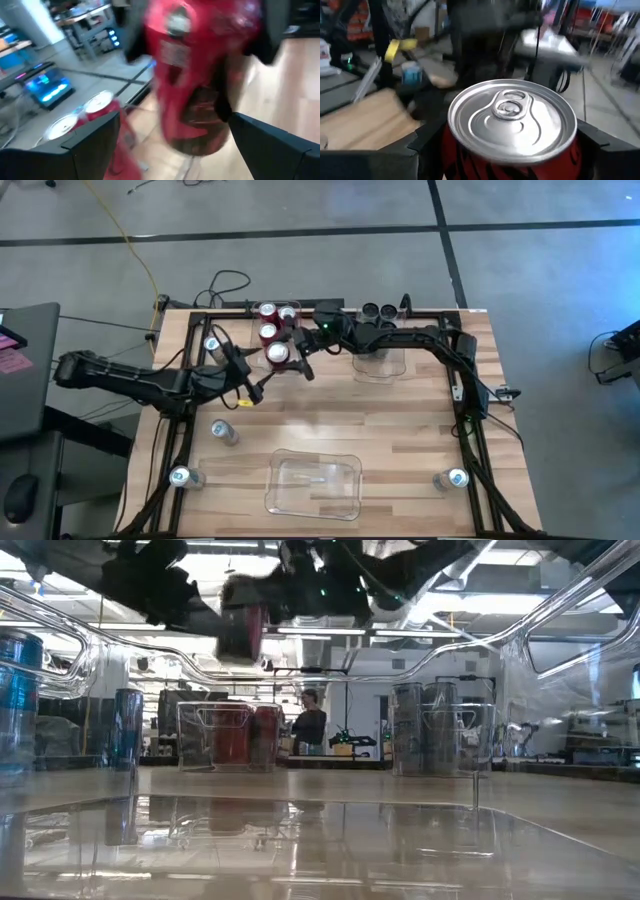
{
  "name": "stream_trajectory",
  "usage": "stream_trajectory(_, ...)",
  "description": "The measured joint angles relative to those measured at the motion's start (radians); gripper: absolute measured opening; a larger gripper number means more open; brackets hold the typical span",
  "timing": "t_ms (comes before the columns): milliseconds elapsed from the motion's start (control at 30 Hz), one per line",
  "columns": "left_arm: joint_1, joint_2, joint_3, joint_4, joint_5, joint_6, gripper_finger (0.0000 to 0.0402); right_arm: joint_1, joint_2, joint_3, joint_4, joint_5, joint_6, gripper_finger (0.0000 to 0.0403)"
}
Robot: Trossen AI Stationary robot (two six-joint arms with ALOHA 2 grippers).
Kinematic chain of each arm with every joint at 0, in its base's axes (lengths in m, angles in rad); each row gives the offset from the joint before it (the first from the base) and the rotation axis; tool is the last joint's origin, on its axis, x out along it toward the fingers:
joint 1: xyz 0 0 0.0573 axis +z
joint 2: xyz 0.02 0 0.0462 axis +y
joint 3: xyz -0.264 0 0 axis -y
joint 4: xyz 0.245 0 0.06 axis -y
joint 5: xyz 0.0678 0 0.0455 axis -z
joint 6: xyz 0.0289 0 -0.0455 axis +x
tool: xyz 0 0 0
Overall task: Sort soda cans
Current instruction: Put the red soda can into the top left transparent bin
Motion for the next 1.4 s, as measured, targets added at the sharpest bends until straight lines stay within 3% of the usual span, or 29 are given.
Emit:
stream_trajectory(167,0.000,0.028,0.000,0.052,0.109,0.026,0.0371,0.006,-0.005,0.030,0.019,0.004,0.041,0.0304)
stream_trajectory(467,0.024,0.065,-0.001,0.119,0.071,0.028,0.0369,0.015,-0.002,0.041,-0.015,0.007,0.060,0.0304)
stream_trajectory(600,0.029,0.066,-0.002,0.119,0.078,0.032,0.0342,0.014,-0.002,0.041,-0.018,0.012,0.110,0.0306)
stream_trajectory(767,0.030,0.068,-0.002,0.118,0.071,0.045,0.0289,-0.002,-0.003,0.048,-0.044,0.038,0.225,0.0380)
stream_trajectory(900,0.031,0.067,-0.002,0.122,0.061,0.040,0.0287,-0.015,-0.003,0.069,-0.121,0.038,0.238,0.0372)
stream_trajectory(1067,0.031,0.067,-0.002,0.122,0.064,0.031,0.0289,-0.017,-0.018,0.177,-0.396,0.068,0.179,0.0365)
stream_trajectory(1233,0.045,0.066,-0.002,0.116,0.053,0.013,0.0292,0.000,-0.019,0.410,-0.827,0.226,0.056,0.0372)
stream_trajectory(1400,0.068,0.066,-0.002,0.114,0.083,-0.001,0.0293,0.024,-0.016,0.540,-1.032,0.317,0.027,0.0375)
